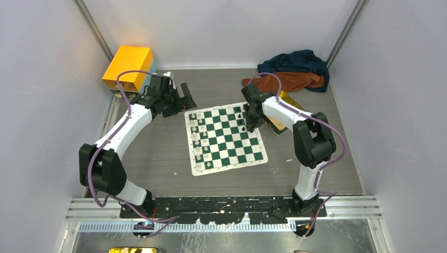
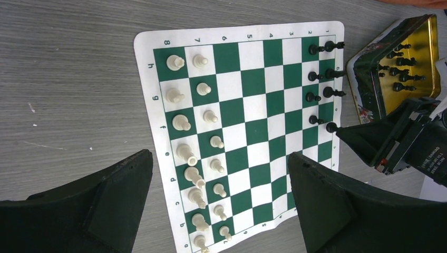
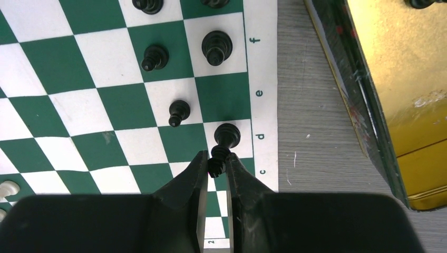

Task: Set up the chess pieces on the board
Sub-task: Pick up the chess piece from the chessboard, then place the chess piece on the chessboard.

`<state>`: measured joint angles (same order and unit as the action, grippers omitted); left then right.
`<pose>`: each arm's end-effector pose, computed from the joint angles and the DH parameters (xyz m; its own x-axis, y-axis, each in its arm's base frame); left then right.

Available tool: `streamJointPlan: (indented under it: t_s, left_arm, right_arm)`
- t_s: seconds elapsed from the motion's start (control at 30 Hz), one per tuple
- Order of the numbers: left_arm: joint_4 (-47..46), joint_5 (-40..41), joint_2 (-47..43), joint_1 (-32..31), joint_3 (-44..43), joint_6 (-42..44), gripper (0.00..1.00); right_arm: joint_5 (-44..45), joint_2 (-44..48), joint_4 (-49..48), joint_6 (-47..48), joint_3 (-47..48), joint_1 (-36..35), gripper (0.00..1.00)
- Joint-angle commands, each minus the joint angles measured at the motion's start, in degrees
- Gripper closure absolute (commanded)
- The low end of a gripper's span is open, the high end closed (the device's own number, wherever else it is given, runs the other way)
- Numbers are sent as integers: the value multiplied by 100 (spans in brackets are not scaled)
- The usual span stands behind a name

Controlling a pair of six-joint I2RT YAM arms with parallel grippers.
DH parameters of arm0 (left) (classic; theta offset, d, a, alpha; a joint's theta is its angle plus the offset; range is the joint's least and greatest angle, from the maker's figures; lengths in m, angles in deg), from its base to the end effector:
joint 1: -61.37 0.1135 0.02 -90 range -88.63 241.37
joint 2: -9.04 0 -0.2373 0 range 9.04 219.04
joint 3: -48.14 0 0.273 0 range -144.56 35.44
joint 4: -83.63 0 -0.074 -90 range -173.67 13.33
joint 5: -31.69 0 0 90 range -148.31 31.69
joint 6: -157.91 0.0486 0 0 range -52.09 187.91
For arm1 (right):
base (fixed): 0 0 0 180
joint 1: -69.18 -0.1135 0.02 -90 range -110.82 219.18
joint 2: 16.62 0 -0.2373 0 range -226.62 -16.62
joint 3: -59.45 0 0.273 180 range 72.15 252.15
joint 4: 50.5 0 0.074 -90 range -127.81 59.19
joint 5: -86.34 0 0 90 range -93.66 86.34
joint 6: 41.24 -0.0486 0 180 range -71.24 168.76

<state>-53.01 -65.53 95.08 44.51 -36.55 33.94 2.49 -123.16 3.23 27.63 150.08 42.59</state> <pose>0.3460 -0.1112 0.2578 -0.7669 -0.3468 -0.5400 -0.0667 0.8799 -0.4704 0.3535 0.1711 0.1515 -0.9304 -0.0649 -0.3607 -0.0818 0.9961 0.0317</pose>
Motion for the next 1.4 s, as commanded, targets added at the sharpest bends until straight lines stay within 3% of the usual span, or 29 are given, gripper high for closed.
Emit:
streamJointPlan:
  t_s: [0.0, 0.6, 1.37]
  left_arm:
    - [-146, -34, -80, -19, -134, 65, 0]
    - [-165, -52, 82, -20, -251, 49, 0]
    - [-177, -60, 265, -19, -378, 47, 0]
  right_arm:
    - [115, 160, -6, 52, 293, 1, 96]
    - [-528, -197, -42, -138, 645, 273, 96]
    - [-536, -505, 1, -151, 779, 375, 92]
